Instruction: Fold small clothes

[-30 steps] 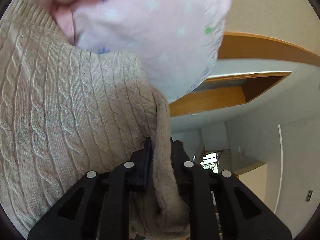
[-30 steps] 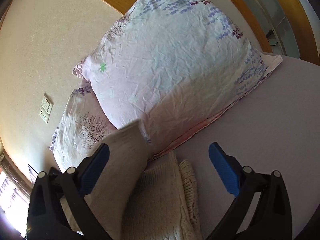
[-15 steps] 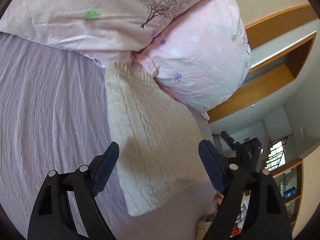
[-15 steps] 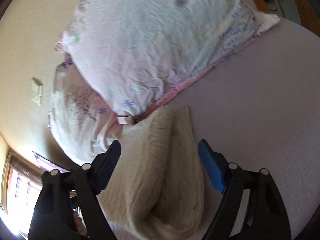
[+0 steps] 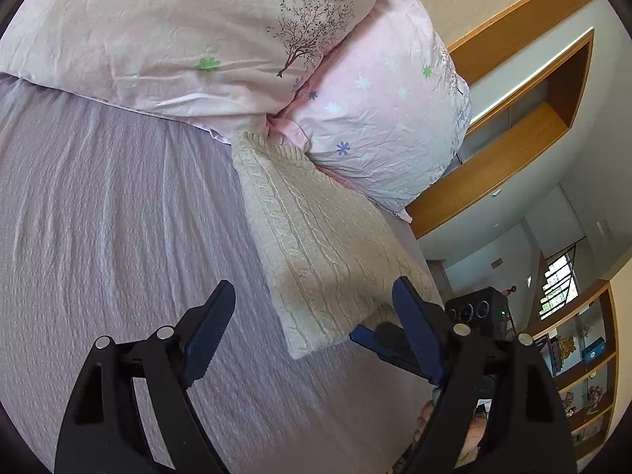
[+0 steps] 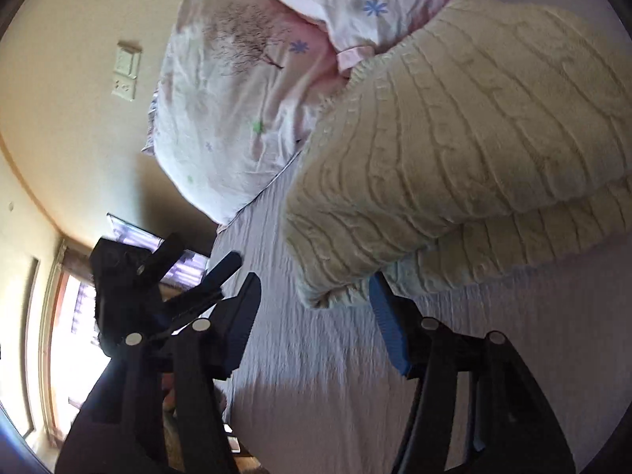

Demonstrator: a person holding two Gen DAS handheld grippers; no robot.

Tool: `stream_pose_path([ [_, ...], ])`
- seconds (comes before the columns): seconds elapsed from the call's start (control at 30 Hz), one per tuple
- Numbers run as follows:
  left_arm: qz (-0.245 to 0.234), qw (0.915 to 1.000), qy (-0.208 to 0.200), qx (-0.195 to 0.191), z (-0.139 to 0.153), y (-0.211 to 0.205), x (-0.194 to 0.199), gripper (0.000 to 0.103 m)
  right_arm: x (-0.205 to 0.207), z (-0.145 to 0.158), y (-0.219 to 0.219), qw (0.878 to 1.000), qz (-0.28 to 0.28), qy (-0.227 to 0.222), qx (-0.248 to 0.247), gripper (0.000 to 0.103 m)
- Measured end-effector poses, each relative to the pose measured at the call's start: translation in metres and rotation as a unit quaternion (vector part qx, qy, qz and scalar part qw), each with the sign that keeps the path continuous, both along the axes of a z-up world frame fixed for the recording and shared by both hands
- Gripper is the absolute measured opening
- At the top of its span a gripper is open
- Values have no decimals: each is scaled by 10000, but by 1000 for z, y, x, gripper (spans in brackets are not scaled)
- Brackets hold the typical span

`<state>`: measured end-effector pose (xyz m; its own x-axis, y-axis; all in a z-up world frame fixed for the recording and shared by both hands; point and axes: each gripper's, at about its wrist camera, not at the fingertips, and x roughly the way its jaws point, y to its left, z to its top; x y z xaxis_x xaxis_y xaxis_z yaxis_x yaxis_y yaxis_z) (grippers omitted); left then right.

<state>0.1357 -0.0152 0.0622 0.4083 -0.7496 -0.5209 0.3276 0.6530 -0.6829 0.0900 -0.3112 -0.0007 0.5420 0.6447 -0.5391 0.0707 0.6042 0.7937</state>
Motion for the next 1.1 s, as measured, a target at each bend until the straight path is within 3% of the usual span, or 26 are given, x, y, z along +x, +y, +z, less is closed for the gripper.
stream_pose_path([
  [0.07,49,10000,-12,-2,0,9,-3,82,3,-2,-1,9991,-381,-42,-173,53],
  [0.13,108,9999,22,-29,-1,17,-5,82,9,-6,7,9974,-513,37,-500,20],
  [0.17,129,9999,52,-55,-2,21,-5,82,9,-10,9,9980,-491,23,-410,15],
  [0.37,110,9999,-33,-25,-3,30,-8,82,-30,15,33,9944,-99,-900,-543,3],
  [0.43,48,10000,-13,-2,-5,27,-6,82,-29,5,37,9950,-84,-692,-720,3],
  [0.5,-2,10000,33,16,-8,21,-4,82,-26,-11,28,9980,-70,-372,-514,3],
  [0.57,-74,9999,71,51,-10,15,-4,82,-33,-1,21,9975,36,-512,-491,7],
  [0.6,-133,9999,65,58,-11,12,-4,82,-39,7,15,9966,-22,-640,-514,17],
  [0.63,-205,9998,15,83,-11,8,-6,82,-45,17,10,9947,-125,-814,-609,44],
  [0.67,-289,9994,-74,163,-10,3,-8,82,-52,28,5,9898,-286,-1040,-933,51],
  [0.73,-483,9971,-358,461,-6,-10,-15,82,-63,57,6,9591,-494,-1616,-2271,52],
  [0.8,-701,9930,-644,701,-1,-22,-23,82,-63,73,12,9286,-351,-1953,-3137,53],
  [0.83,-751,9915,-725,772,0,-26,-26,82,-59,76,14,9239,-82,-2014,-3253,53],
  [0.9,-766,9921,-688,718,0,-26,-27,83,-49,74,24,9253,694,-2084,-3091,42],
  [0.97,-678,9945,-561,564,-2,-19,-25,83,-36,60,38,9255,1272,-1891,-3024,35],
  [1.0,-614,9952,-541,541,-2,-14,-24,83,-30,53,44,9226,1268,-1758,-3192,28],
  [1.07,-483,9954,-541,618,-2,-8,-22,83,-18,38,48,9179,1194,-1552,-3451,27],
  [1.1,-445,9957,-516,633,-2,-5,-22,84,-10,34,47,9214,1186,-1480,-3391,31],
])
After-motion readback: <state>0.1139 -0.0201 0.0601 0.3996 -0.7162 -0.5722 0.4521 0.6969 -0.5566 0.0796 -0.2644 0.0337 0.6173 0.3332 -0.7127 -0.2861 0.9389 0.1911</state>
